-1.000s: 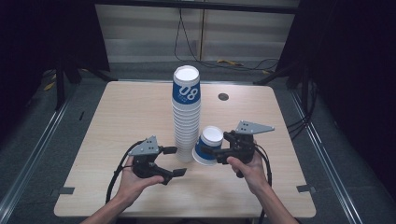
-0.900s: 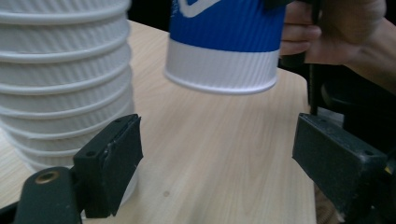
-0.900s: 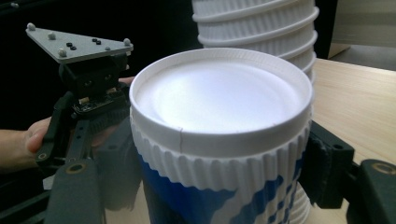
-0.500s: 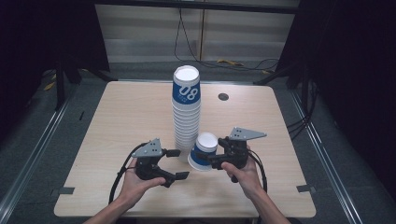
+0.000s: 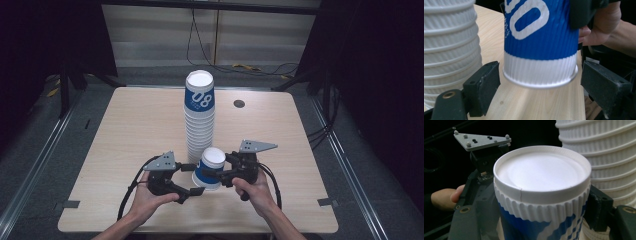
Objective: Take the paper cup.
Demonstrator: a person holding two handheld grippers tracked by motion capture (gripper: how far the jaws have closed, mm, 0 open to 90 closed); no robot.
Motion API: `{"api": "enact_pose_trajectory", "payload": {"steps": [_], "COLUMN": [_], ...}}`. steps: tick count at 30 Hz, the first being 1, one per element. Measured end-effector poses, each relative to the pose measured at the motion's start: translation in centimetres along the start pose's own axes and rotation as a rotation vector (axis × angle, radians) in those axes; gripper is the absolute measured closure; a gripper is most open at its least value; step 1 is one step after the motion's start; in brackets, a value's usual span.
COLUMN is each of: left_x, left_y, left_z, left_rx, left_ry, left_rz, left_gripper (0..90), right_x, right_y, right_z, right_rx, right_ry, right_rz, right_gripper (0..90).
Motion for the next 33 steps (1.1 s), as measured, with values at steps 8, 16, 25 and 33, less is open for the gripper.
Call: {"api": "enact_pose_trajectory", "payload": {"steps": [8, 16, 25, 33], "left_x": [-0.7, -0.7, -0.5, -0.6], "left_y": [0.3, 0.3, 0.2, 0.1], "left_z": [-0.5, -0.3, -0.2, -0.2], "left_rx": [-0.009, -0.011, -0.012, -0.004], "left_ry": [-0.016, 0.004, 0.010, 0.024], "left_rz": [-0.013, -0.006, -0.021, -0.014], "left_gripper": [12.4, 13.4, 16.9, 17.0], "right_x": [-1.2, -1.8, -1.9, -2.1], "right_y": [-0.6, -0.8, -1.1, -1.3], "right_z": [-0.9, -1.3, -1.4, -1.3], "right_rx": [0.020, 0.011, 0.031, 0.051], "right_ry": [-0.035, -0.038, -0.032, -0.025], "right_rz": [0.000, 0.005, 0.013, 0.000], "right_gripper": [27.3, 27.3, 27.1, 27.1]}}
Point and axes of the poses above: each handheld gripper's, and its own axes: x roughly backward along the jaws, z roughly out of its top, y roughly to its right, the point moved 9 cm from there along -x, roughly forward along the jaws, and after that the axes turned 15 degrees about -x, right-handed, at the moved point
